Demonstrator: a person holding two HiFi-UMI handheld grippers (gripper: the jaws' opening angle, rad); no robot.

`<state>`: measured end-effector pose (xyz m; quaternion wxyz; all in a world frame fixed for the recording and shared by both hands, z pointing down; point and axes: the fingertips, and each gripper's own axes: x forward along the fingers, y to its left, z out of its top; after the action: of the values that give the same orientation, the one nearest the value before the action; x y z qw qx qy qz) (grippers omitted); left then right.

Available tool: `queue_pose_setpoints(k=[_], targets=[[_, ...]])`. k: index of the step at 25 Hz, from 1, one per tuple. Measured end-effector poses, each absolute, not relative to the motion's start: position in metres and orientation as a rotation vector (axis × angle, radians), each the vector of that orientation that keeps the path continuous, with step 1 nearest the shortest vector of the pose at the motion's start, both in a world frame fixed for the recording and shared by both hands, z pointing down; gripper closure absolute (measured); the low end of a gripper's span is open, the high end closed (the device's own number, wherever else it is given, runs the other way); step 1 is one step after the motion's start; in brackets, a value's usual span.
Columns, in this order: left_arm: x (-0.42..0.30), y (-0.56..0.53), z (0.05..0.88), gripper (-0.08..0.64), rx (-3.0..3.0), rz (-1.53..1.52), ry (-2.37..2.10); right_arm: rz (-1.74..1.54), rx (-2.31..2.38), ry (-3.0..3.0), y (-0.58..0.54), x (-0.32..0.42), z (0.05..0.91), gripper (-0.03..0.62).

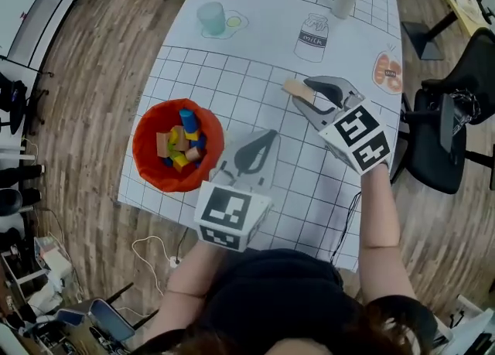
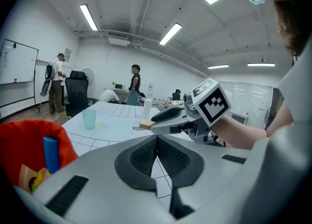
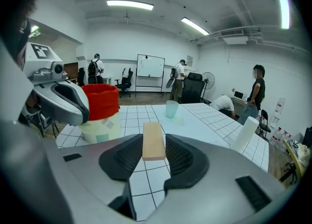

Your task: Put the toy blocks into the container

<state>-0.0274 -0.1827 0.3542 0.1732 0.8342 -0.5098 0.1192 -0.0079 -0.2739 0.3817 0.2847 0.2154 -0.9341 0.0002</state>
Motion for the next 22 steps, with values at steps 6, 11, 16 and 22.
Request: queue_pose_setpoints(k=[6, 11, 16, 22], targets=[[-0.065, -0.149, 0.308, 0.534, 2.39, 0.299, -1.547, -0.064, 0.528, -2.58, -0.237, -0.043, 0.335, 0.431], [-0.11, -0.124, 0.286, 0.534, 2.36, 0.259, -1.668, -0.12, 0.441, -2.626, -0.202, -0.083, 0.316, 0.431], [-0.159, -0.096, 0.282, 0.534, 2.282, 0.243, -1.775, -0.158, 0.349, -2.637, -0.17, -0.125, 0.311, 0.431], [-0.217, -0.06, 0.288, 0.534, 2.143, 0.194, -1.9, -0.178, 0.245, -2.642, -0.14, -0.17, 0.309, 0.431]])
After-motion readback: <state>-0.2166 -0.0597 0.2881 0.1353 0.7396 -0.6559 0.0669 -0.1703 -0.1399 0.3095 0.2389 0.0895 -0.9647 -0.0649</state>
